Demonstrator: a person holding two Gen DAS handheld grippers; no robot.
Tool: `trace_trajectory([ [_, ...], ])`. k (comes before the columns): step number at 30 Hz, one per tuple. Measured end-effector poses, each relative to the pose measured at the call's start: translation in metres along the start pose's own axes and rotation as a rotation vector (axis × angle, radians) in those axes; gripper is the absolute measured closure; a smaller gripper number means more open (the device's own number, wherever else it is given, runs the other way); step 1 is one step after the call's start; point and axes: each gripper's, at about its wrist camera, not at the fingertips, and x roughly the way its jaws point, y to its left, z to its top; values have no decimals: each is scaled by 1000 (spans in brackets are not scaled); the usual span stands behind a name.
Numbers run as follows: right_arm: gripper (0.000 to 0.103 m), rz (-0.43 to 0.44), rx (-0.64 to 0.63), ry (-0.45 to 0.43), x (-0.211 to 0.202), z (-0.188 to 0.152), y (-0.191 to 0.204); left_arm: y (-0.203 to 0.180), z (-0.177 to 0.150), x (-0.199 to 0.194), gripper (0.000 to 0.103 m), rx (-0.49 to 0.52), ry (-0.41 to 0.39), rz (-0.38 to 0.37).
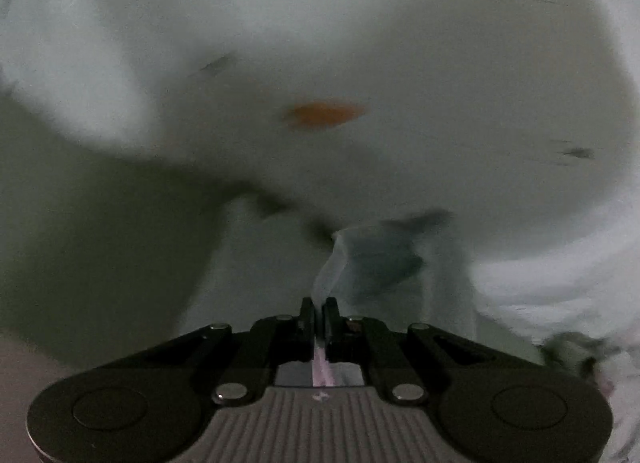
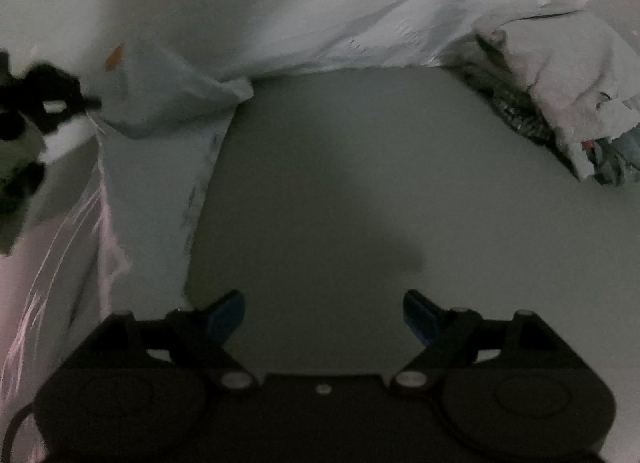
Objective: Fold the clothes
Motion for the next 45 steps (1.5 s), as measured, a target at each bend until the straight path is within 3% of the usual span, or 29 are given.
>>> trace_trajectory([
  [3,15,-20,-45,37,-13,-18,20,29,-14,7,97,8,48,9],
  [10,13,-72,-138,122,-40,-57,65,47,-27,12,94,79,110,-44],
  [14,13,-108,13,107,-37,-64,47,55,-22,5,70,101,126,-57],
  [17,17,-71,192,107,-25,-69,22,68,-19,-9,65,103,136,-84],
  [18,23,-56,236,91,-23,-70,15,73,-19,-15,65,103,142,-84],
  [19,70,-40,253,52,-26,-71,13,78,-19,-23,65,108,146,-85],
  [20,95,-19,261,30,-31,-70,14,83,-20,-33,64,116,146,-84],
  [21,98,19,231,17,-40,-66,20,88,-22,-42,64,126,144,-84],
  [24,98,208,-22,-31,-79,-59,64,108,-24,-77,64,133,126,-86],
  [28,98,495,-275,53,-109,-72,127,136,-35,-120,59,120,124,-55],
  [30,98,566,-332,104,-109,-88,150,145,-46,-135,59,139,140,-25],
  [36,94,544,-229,208,-74,-103,158,160,-75,-148,54,86,232,-8],
  [40,65,585,-241,302,-65,-105,162,151,-86,-146,52,114,258,-19],
  [43,59,582,-260,335,-70,-103,163,140,-88,-147,47,138,268,-43],
  [45,48,586,-237,298,-82,-94,158,133,-87,-148,40,146,259,-59],
])
